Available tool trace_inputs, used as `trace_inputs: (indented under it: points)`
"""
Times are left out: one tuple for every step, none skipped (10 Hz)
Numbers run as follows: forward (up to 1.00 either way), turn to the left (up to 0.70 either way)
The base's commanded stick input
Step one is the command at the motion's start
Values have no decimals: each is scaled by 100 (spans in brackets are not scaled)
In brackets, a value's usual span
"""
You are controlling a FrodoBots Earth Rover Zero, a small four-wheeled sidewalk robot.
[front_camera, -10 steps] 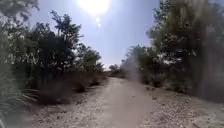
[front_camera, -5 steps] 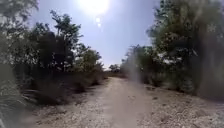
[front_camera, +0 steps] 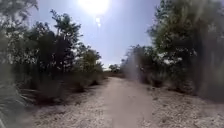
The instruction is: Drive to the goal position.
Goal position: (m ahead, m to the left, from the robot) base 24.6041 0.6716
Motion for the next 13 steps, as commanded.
trace_inputs:
  points:
    - [4, 4]
    - [4, 4]
    - [4, 4]
    - [4, 4]
    - [4, 4]
    - [4, 4]
    - [4, 4]
    - [4, 4]
    - [4, 4]
    - [4, 4]
    - [4, 4]
    - [4, 4]
    - [4, 4]
